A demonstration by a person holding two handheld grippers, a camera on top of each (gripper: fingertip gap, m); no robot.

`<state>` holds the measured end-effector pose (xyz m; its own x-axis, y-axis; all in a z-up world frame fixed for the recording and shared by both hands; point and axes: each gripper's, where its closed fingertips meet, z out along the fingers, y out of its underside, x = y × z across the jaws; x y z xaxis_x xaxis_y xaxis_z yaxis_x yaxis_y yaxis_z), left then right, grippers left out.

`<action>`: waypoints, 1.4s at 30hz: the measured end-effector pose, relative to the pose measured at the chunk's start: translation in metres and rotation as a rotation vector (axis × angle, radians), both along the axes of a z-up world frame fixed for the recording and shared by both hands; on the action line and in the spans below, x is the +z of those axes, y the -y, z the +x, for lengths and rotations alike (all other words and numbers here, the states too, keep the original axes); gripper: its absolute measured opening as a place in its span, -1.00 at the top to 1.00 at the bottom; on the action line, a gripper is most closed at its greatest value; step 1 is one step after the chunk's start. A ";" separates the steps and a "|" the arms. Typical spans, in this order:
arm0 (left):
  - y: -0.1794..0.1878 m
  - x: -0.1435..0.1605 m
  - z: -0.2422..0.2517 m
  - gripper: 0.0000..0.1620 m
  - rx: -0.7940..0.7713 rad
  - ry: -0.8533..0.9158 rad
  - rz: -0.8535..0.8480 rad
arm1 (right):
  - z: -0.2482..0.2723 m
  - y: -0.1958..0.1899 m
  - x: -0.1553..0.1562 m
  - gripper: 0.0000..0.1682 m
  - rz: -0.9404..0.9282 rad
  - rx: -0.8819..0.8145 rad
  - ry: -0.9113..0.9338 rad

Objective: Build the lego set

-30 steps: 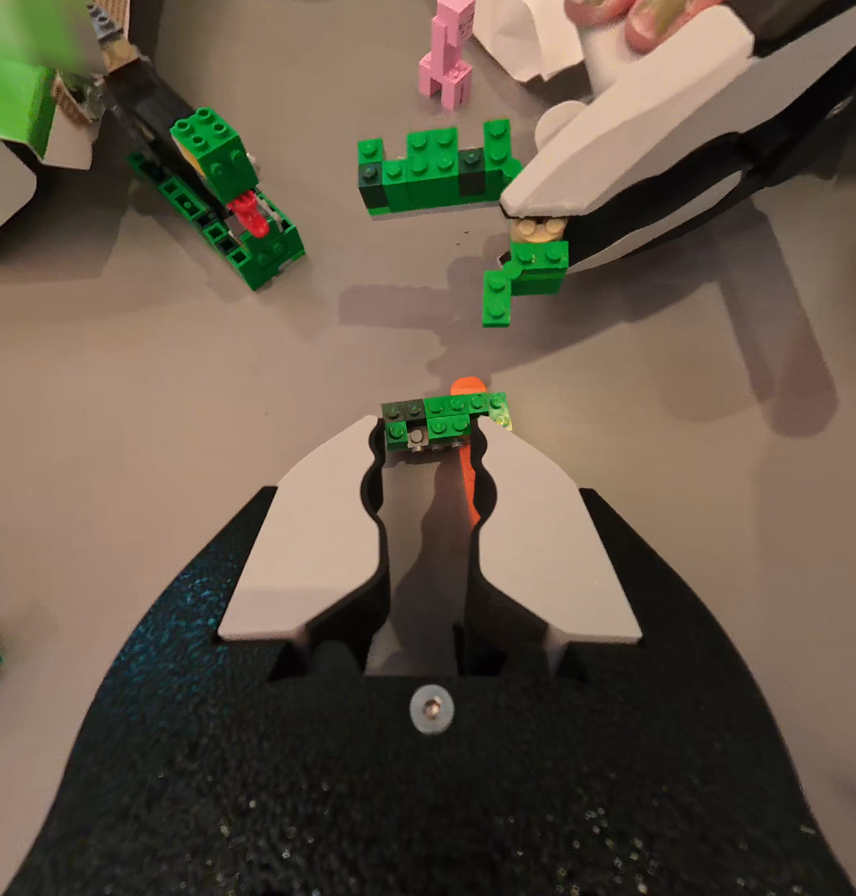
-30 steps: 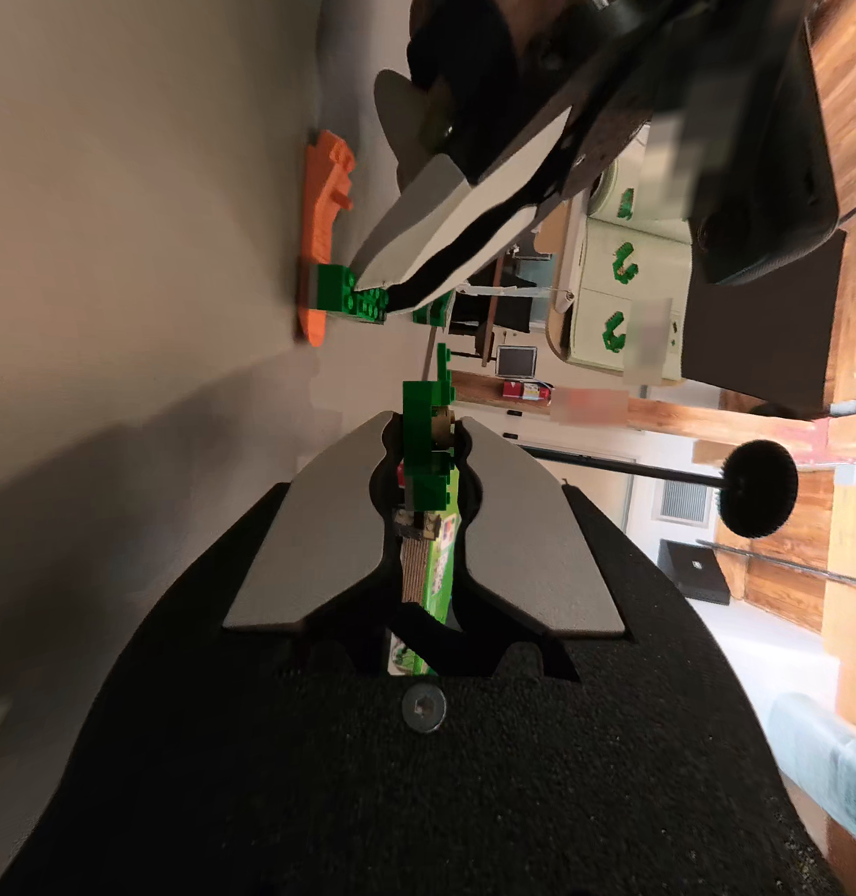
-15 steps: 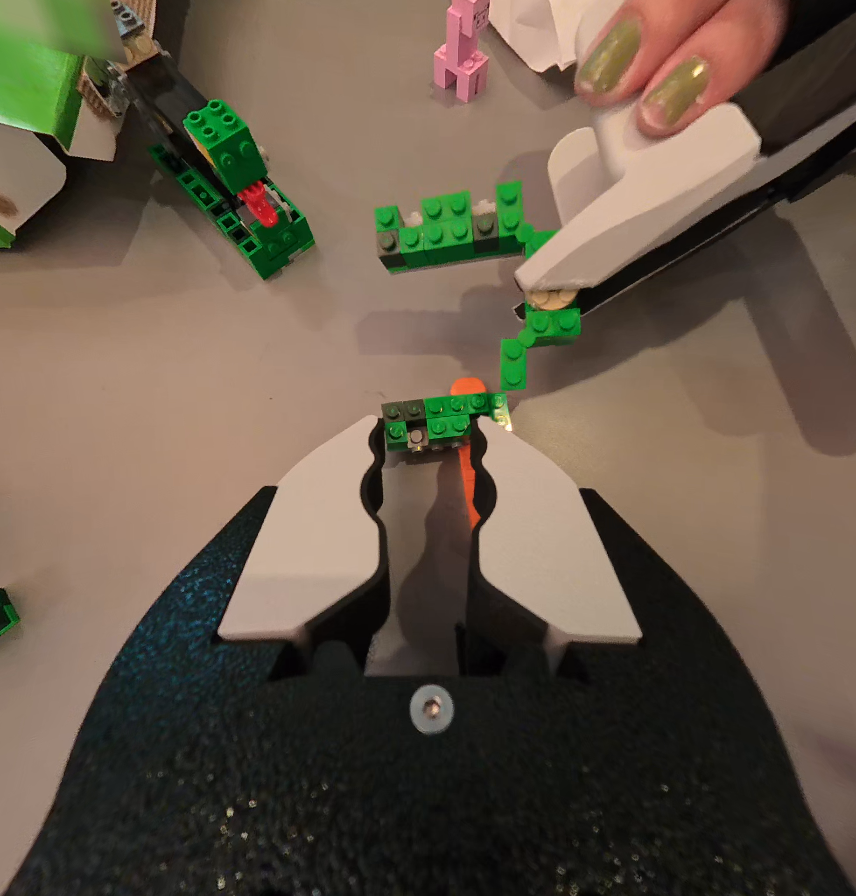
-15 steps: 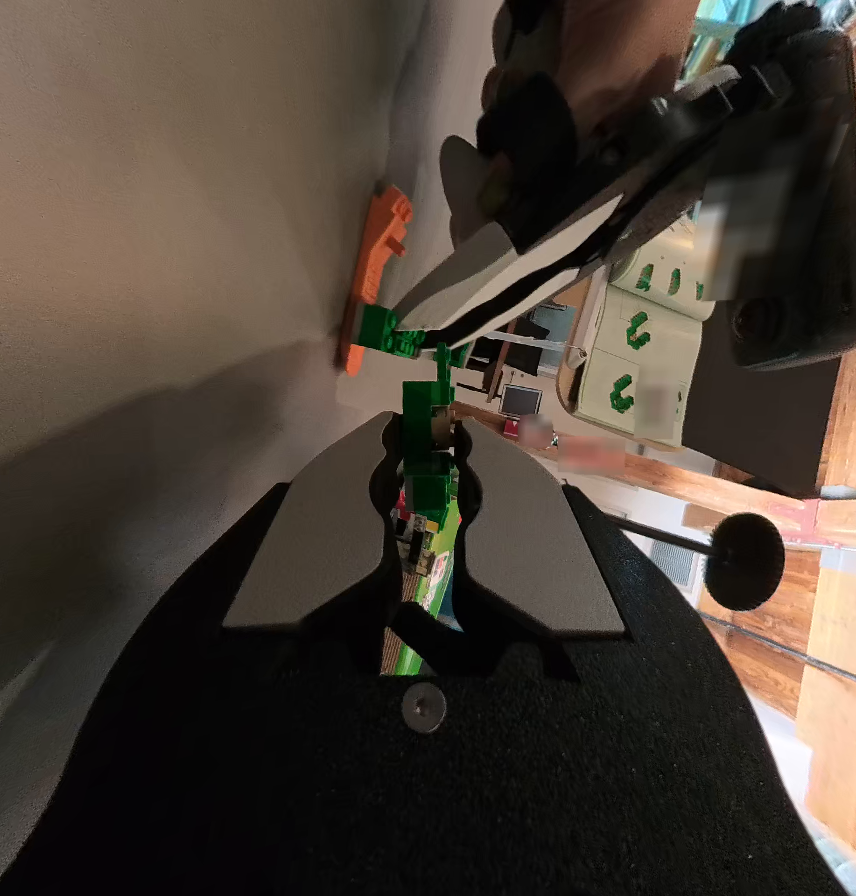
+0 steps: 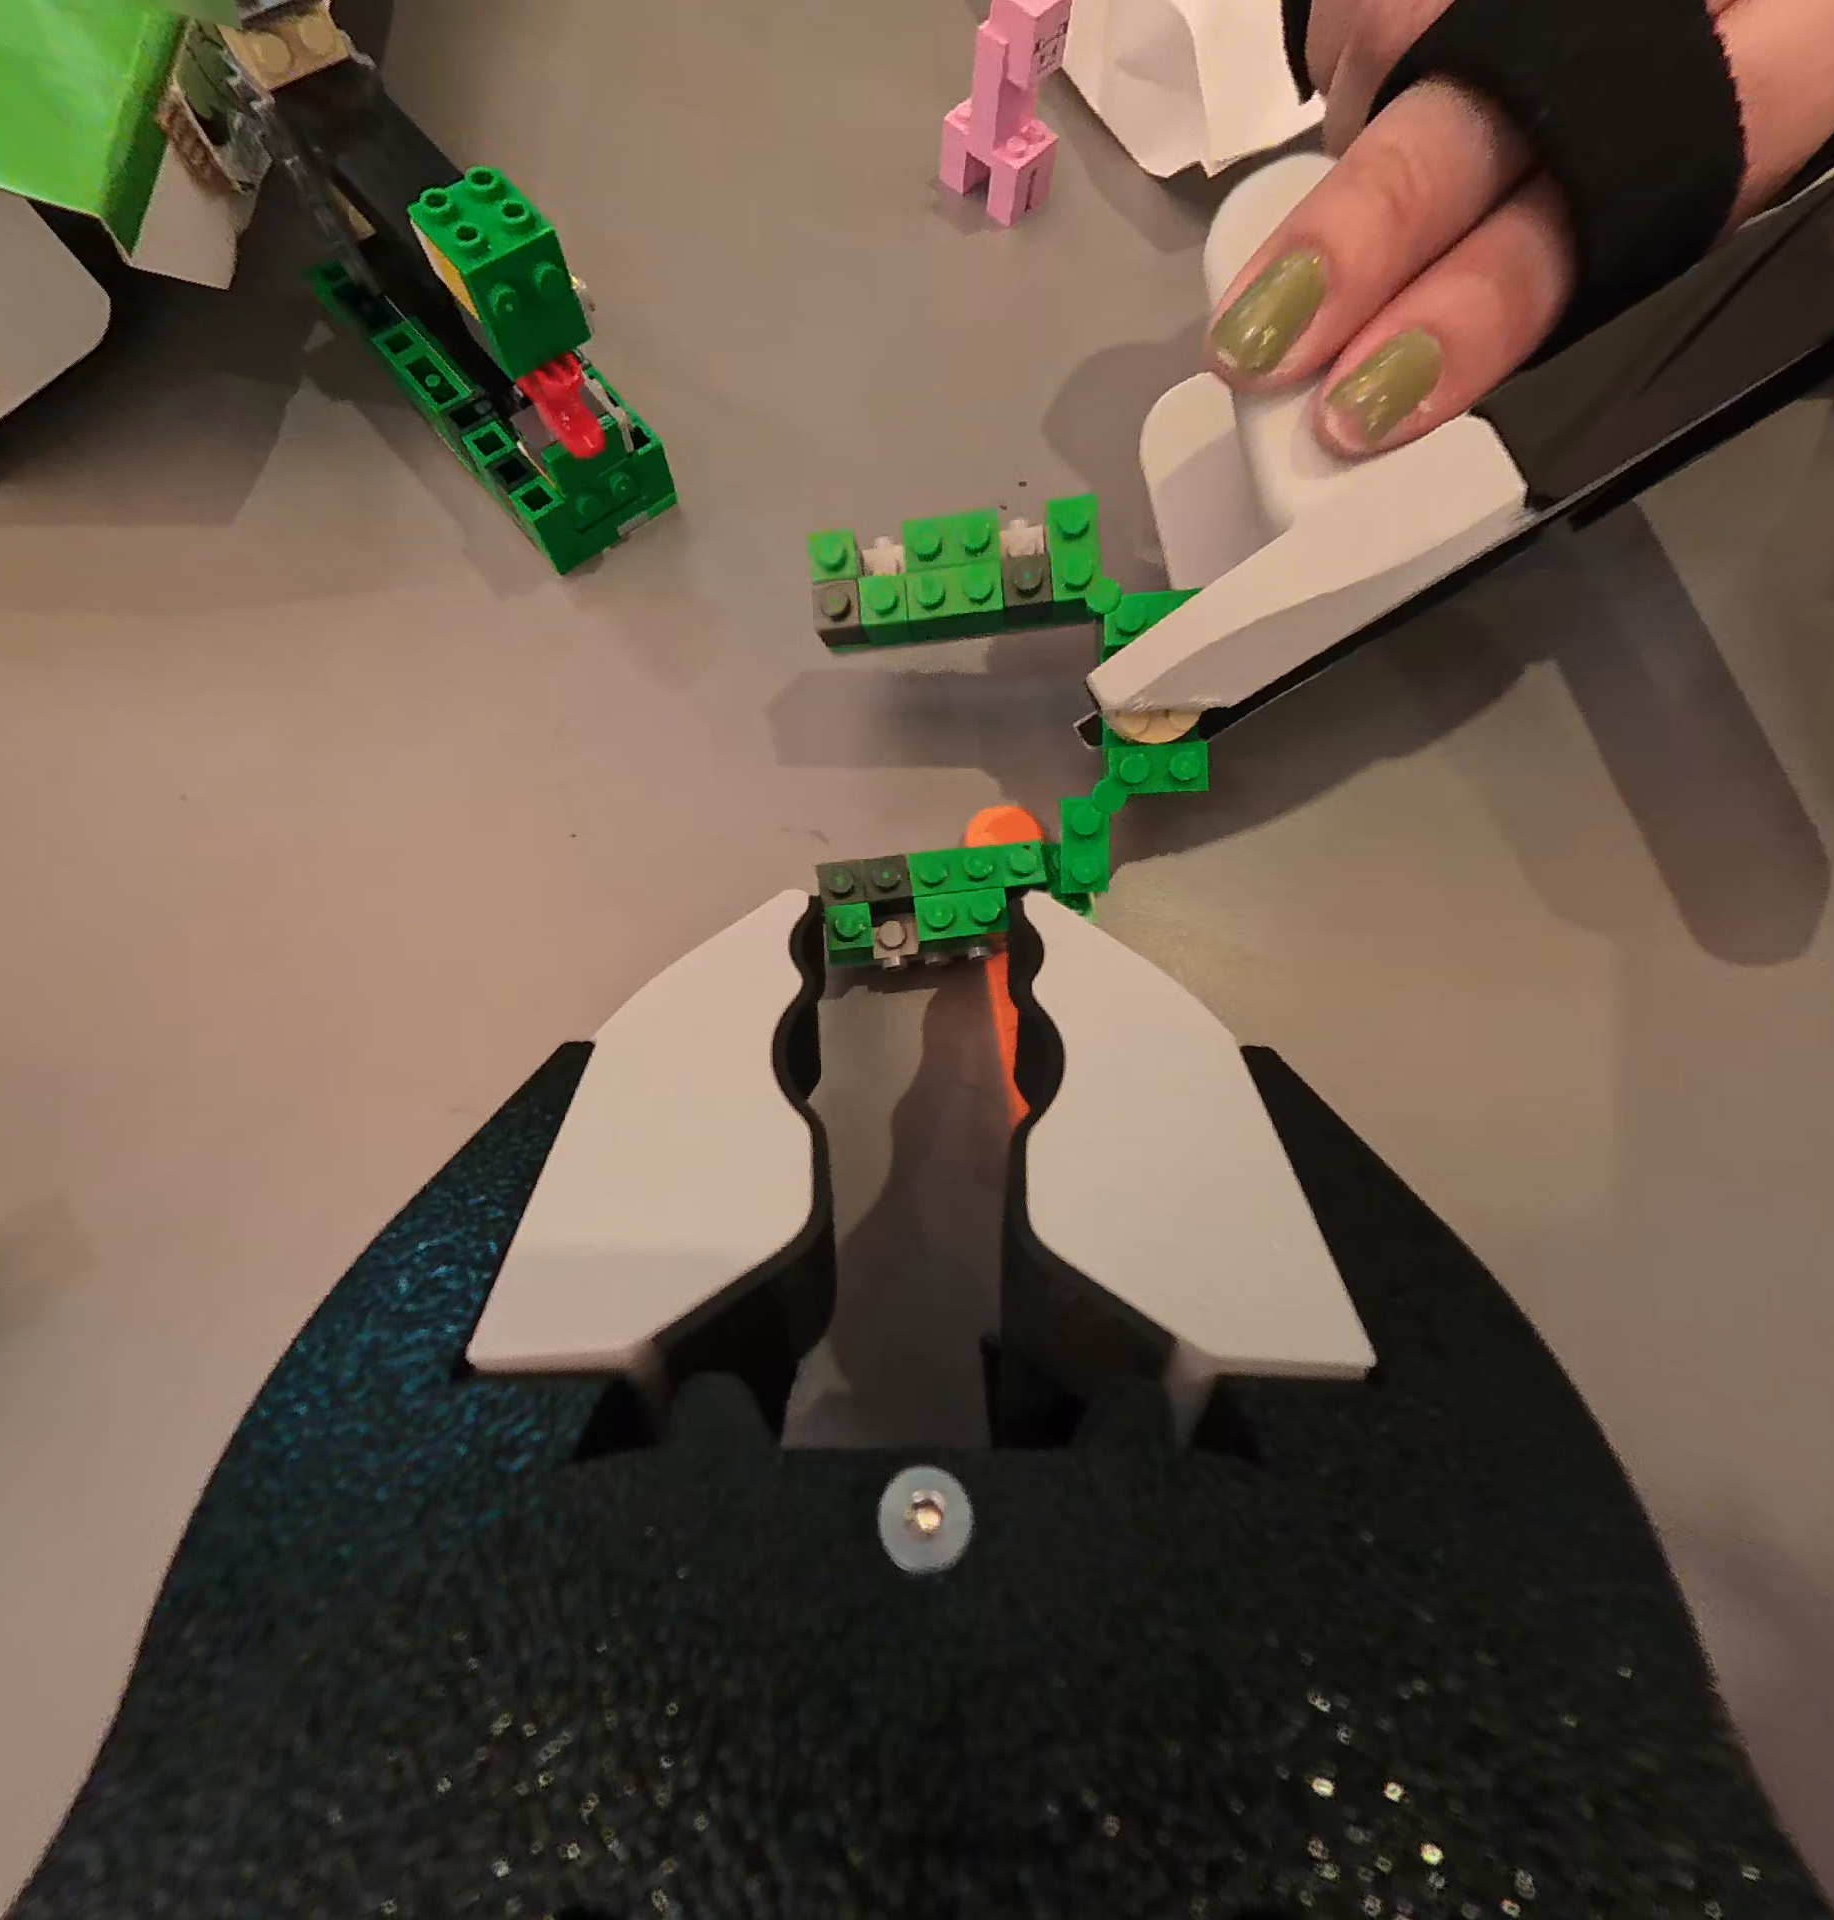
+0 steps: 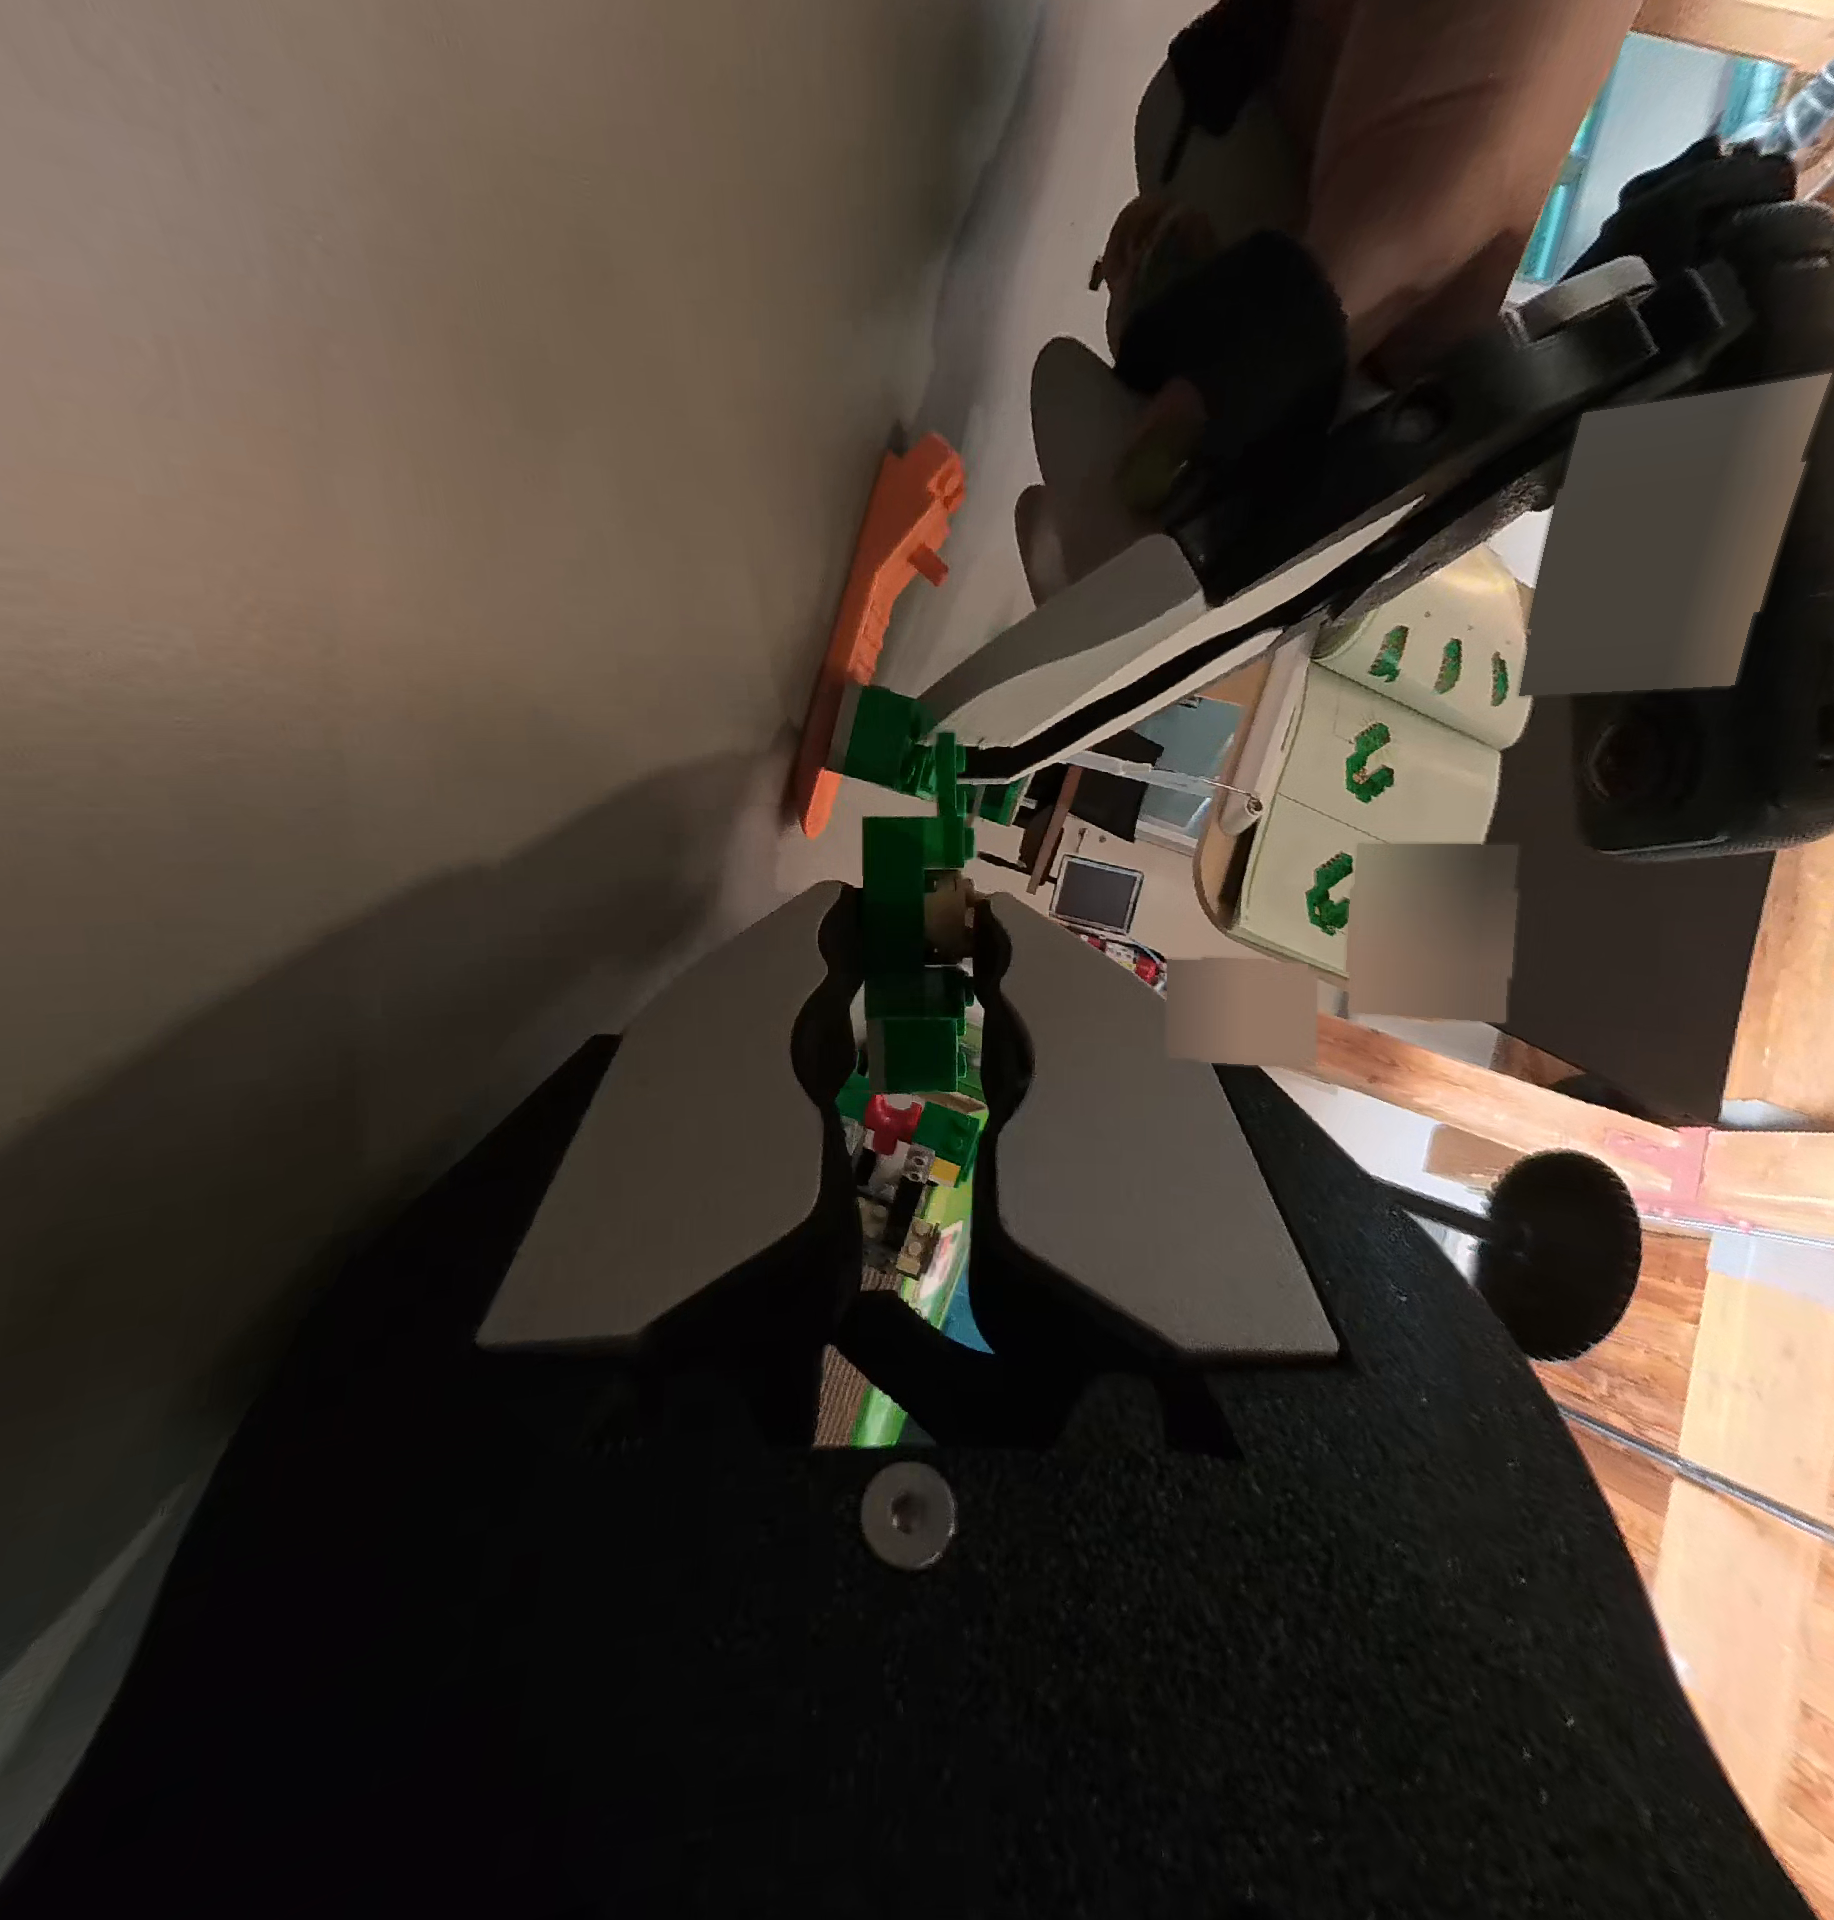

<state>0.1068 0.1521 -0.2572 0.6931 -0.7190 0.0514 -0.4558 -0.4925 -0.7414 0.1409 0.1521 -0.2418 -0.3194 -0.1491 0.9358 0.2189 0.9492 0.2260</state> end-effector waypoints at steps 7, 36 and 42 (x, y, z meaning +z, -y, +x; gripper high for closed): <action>0.000 0.000 0.000 0.59 0.002 0.006 -0.001 | -0.002 0.002 -0.003 0.77 -0.028 0.015 0.003; -0.001 -0.001 -0.002 0.59 0.010 0.030 -0.021 | -0.005 -0.005 -0.001 0.77 0.058 -0.039 0.015; -0.001 -0.002 -0.002 0.59 0.015 0.048 -0.032 | -0.007 -0.005 0.001 0.77 0.039 -0.051 -0.014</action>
